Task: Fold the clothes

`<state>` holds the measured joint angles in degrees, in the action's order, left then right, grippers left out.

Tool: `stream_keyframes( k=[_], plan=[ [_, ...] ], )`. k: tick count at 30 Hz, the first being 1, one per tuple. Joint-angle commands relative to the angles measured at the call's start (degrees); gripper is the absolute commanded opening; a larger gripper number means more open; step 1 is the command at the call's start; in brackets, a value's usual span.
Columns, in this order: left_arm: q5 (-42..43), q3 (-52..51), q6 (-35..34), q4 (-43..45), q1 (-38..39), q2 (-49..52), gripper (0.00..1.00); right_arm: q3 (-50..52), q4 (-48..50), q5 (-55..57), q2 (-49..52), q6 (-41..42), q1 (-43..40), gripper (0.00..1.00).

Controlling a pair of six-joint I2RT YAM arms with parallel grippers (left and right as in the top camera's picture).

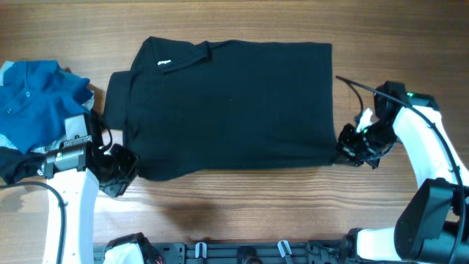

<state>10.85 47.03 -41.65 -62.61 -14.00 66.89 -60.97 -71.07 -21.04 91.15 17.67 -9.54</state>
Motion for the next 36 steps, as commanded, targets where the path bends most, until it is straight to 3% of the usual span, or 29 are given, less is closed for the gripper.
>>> stream_keyframes(
  k=[1, 11, 22, 24, 25, 26, 27, 28, 33, 36],
  plan=[
    [2.2, 0.9, 1.0, 9.1, -0.3, -0.5, 0.04, -1.7, 4.0, -4.3, -1.0, -0.9, 0.1, 0.04],
    [1.5, 0.9, 0.9, 33.3, 3.7, 1.9, 0.04, -1.6, 15.0, -3.0, -0.9, 8.0, 0.1, 0.05],
    [0.8, 0.9, 0.9, 42.1, 6.2, 12.4, 0.04, -1.6, 22.3, -3.0, -0.5, 11.5, 0.1, 0.11],
    [0.2, 0.9, 0.9, 42.7, 6.2, 12.4, 0.04, -1.6, 23.1, -3.0, -0.5, 12.5, 0.1, 0.17],
    [-0.1, 0.9, 0.9, 42.7, 6.2, 12.4, 0.05, -1.6, 23.9, -3.0, -0.5, 12.5, 0.1, 0.25],
    [-0.3, 0.9, 0.9, 42.8, 6.2, 12.4, 0.09, -1.6, 25.2, -3.0, -0.5, 12.3, 0.1, 0.47],
    [-0.5, 0.9, 1.0, 43.2, 6.2, 12.4, 0.20, -1.6, 26.4, -2.9, -0.5, 11.7, 0.1, 0.60],
    [-0.4, 0.9, 2.3, 43.7, 6.2, 12.4, 0.30, -1.5, 27.4, -2.6, -0.5, 10.3, 0.1, 0.66],
    [-0.5, 0.9, 13.1, 38.4, 6.2, 12.4, 0.48, -1.4, 22.4, 5.9, -0.5, 6.3, 0.1, 0.64],
    [-5.9, 0.9, 17.1, 28.0, 6.2, 12.6, 0.51, 2.3, 21.1, 6.3, -0.5, 6.3, 0.1, 0.54]
  ],
)
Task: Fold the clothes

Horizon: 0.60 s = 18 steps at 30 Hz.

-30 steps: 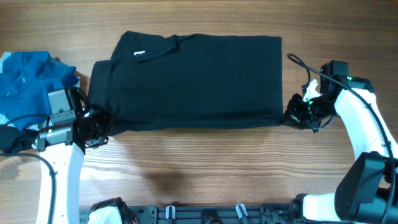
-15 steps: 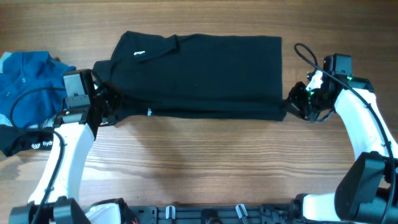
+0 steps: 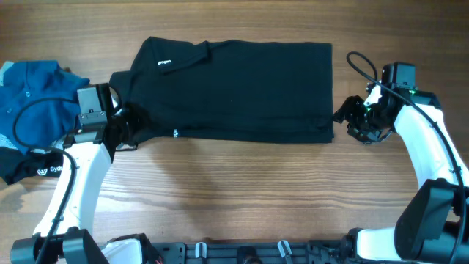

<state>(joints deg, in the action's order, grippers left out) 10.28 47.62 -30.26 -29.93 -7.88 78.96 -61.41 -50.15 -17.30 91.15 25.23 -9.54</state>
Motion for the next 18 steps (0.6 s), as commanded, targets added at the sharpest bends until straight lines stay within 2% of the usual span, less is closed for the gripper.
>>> stream_keyframes(
  k=[1, 3, 7, 8, 9, 11, 13, 18],
  plan=[
    [-7.5, 0.2, 6.1, -6.4, 0.1, 0.9, 0.52, 5.6, 1.9, 2.5, -0.5, -1.3, 0.1, 0.52],
    [-8.5, 0.0, 9.5, -4.2, 0.1, 3.1, 0.52, 9.6, 6.5, 0.7, -0.5, -4.5, 0.1, 0.49],
    [-7.7, 0.0, 13.6, 3.0, 0.1, 11.2, 0.54, 11.1, 7.4, 0.5, -0.5, -4.3, 0.1, 0.50],
    [-6.7, 0.0, 13.6, 5.6, 0.1, 13.8, 0.45, 11.1, 7.5, 0.5, -0.5, -4.3, 0.1, 0.50],
    [-6.8, 0.0, 14.0, 6.8, 0.1, 14.7, 0.28, 11.1, 7.5, 0.5, -0.5, -4.3, 0.1, 0.50],
    [-6.8, 0.0, 14.9, 8.8, 0.1, 14.9, 0.09, 11.1, 7.5, 0.5, -0.5, -4.3, 0.1, 0.50],
    [-7.1, 0.3, 14.9, 10.4, -0.2, 14.8, 0.04, 11.2, 7.6, 0.5, -0.5, -4.3, 0.1, 0.50],
    [-7.6, 3.5, 14.9, 11.2, -2.4, 14.8, 0.04, 11.3, 8.6, 0.6, -0.5, -4.3, 0.1, 0.51]
  ],
)
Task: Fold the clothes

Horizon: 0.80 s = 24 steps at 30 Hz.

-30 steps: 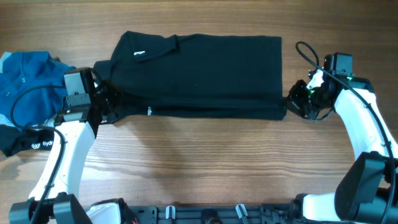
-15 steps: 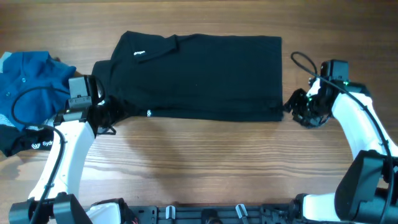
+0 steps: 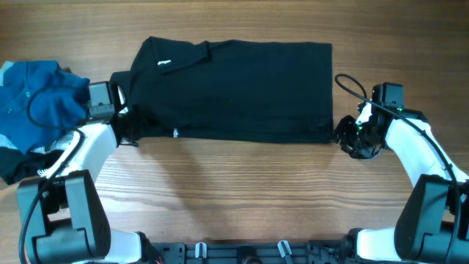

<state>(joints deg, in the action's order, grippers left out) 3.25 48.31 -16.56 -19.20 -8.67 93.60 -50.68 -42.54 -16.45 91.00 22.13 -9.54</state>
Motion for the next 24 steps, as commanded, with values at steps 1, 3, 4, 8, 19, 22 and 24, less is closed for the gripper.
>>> stream_keyframes(
  k=[1, 3, 4, 8, 19, 22, 24],
  plan=[
    [-0.6, 3.1, 1.2, 1.1, -2.2, 0.1, 0.04, 0.7, 1.7, -0.3, -0.3, -1.2, 0.1, 0.52],
    [-0.6, 3.1, 1.2, 2.0, -2.9, 0.2, 0.04, 1.4, 2.7, -0.3, -0.3, -1.2, 0.2, 0.55],
    [-0.6, 3.1, 1.2, 2.4, -3.0, 0.2, 0.04, 2.5, 3.9, -0.4, -0.3, -1.2, 0.2, 0.55],
    [-0.5, 3.1, 0.8, 3.6, -3.0, 0.2, 0.04, 8.1, 12.5, -5.0, -0.3, -1.1, 0.2, 0.47],
    [-0.6, 3.1, -0.3, 3.1, -3.0, -0.5, 0.04, 5.9, 1.2, 5.9, -0.9, -1.0, 0.2, 0.04],
    [-0.6, 3.2, -0.3, 2.4, -3.6, -1.9, 0.04, 4.7, -4.5, 10.7, -0.9, -0.2, 0.1, 0.04],
    [-0.8, 3.2, -0.1, 2.3, -3.6, -2.3, 0.04, 4.7, -4.2, 11.2, -0.9, 0.6, 0.1, 0.04]
  ],
)
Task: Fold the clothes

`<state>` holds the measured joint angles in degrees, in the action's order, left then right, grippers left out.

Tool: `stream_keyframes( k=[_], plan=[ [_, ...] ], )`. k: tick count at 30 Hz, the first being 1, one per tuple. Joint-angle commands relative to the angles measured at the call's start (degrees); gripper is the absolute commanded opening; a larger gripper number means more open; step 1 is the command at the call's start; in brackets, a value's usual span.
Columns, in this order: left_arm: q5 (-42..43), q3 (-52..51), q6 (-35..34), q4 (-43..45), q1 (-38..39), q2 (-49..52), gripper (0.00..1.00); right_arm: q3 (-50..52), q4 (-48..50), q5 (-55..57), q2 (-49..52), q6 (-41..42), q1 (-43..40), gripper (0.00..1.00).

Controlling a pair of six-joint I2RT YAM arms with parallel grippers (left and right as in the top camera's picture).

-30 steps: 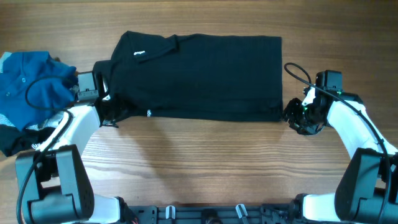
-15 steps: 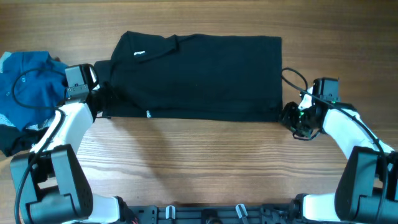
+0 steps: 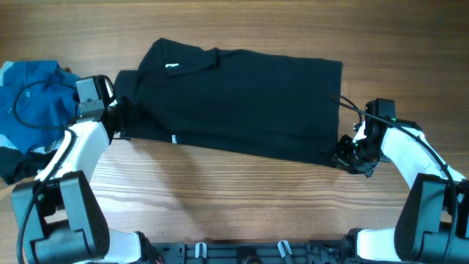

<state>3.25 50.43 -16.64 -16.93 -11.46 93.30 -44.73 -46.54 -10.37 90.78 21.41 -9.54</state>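
A black polo shirt (image 3: pixel 242 103) lies folded into a broad band across the table, its right end skewed toward the front edge. A white label (image 3: pixel 170 67) shows near the collar at upper left. My left gripper (image 3: pixel 122 126) sits at the band's near left corner, its fingers buried in the cloth, apparently shut on it. At the near right corner my right gripper (image 3: pixel 343 155) pinches the cloth in the same way. The overhead view hides the fingertips of both.
A blue garment (image 3: pixel 37 103) is heaped at the left edge, with a dark one (image 3: pixel 11 165) just below it. A black rail (image 3: pixel 242 253) runs along the front edge. Bare wood lies in front of the shirt.
The shirt has turned clockwise, its right end now lower and further right. My right gripper has moved toward the front with that corner. The left gripper has barely shifted.
At first the shirt lay deeper, with both grippers at its front corners. Then its front part was folded back, leaving a narrower band with the grippers at its ends. It stayed so, and now the band lies skewed.
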Motion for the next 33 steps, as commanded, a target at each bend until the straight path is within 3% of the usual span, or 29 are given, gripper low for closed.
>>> stream_keyframes(
  k=[1, 3, 4, 5, 7, 8, 10, 12, 15, 17, 22, 29, 30, 33],
  plan=[
    [-1.2, 1.0, 0.0, 0.2, -0.8, -2.0, 0.05, -1.2, -0.2, 5.2, -0.7, 1.3, 0.1, 0.05],
    [-1.4, 1.0, 0.0, 1.4, -0.8, -2.0, 0.20, -1.2, -0.5, 5.5, -0.7, 1.3, 0.1, 0.51],
    [-1.4, 1.0, 0.0, 2.4, -0.8, -2.0, 0.32, -1.2, -0.5, 5.5, -0.7, 1.3, 0.1, 0.57],
    [-1.4, 1.0, -0.1, 2.4, -0.8, -2.0, 0.54, -1.2, -0.6, 5.5, -0.7, 1.3, 0.1, 0.61],
    [-1.4, 1.1, 0.0, 1.2, -0.8, -2.0, 0.58, -1.3, -0.8, 5.5, -0.7, 1.3, 0.1, 0.60],
    [-1.2, 1.2, 0.0, 0.3, -0.8, -2.2, 0.57, -2.1, -1.3, 4.4, -0.7, 1.1, 0.1, 0.50],
    [2.8, 3.4, 4.6, -4.4, -0.7, -3.2, 0.50, -5.0, -3.2, -0.9, -1.4, -2.8, 0.1, 0.45],
    [3.4, 7.1, 4.7, -11.7, -0.5, -5.2, 0.42, -8.0, -5.3, -7.3, -4.4, -4.3, 0.1, 0.35],
    [7.8, 8.5, 4.7, -16.3, 0.7, -7.1, 0.38, -8.1, -6.1, -9.8, -6.6, -3.5, 0.1, 0.34],
    [11.6, 8.5, 4.6, -18.5, 1.8, -7.1, 0.38, -7.2, -7.3, -13.0, -6.0, -3.4, 0.2, 0.35],
    [11.7, 8.5, 4.4, -19.5, 5.1, -7.1, 0.40, -4.1, -5.1, -14.8, -5.9, -1.6, 1.1, 0.43],
    [11.8, 8.5, 4.2, -19.6, 5.3, -7.1, 0.41, 1.3, 1.4, -14.8, -5.9, 2.5, 1.1, 0.44],
    [11.7, 8.5, 4.2, -19.6, 5.4, -7.1, 0.41, 2.0, 2.2, -14.8, -5.9, 3.1, 1.1, 0.55],
    [11.7, 8.5, 4.2, -19.6, 5.4, -7.1, 0.43, 3.3, 2.9, -14.7, -5.9, 3.2, 1.1, 0.60]
  ],
)
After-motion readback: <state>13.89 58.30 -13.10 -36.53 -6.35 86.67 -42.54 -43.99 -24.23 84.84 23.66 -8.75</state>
